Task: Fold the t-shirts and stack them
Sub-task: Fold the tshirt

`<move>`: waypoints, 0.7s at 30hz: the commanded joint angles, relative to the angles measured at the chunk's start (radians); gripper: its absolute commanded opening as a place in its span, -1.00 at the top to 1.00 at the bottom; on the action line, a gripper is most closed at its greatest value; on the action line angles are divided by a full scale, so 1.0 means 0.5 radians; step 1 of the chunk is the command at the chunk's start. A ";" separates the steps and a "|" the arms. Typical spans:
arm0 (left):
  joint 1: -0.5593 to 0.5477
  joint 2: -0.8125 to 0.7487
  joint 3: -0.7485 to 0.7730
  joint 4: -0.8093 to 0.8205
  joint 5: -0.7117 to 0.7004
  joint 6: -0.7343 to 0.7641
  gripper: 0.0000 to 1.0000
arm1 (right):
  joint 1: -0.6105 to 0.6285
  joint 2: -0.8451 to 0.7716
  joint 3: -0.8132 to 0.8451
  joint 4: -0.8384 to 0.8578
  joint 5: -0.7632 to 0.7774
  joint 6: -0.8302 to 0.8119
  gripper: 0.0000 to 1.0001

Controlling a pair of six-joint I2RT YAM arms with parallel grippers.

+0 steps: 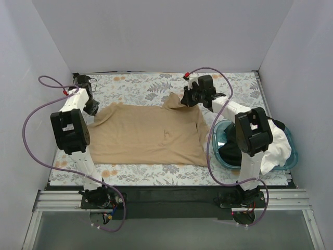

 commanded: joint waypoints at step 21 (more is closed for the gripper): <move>0.013 -0.500 -0.205 0.139 -0.327 -0.167 1.00 | 0.034 -1.004 -0.953 0.255 0.045 -0.098 0.97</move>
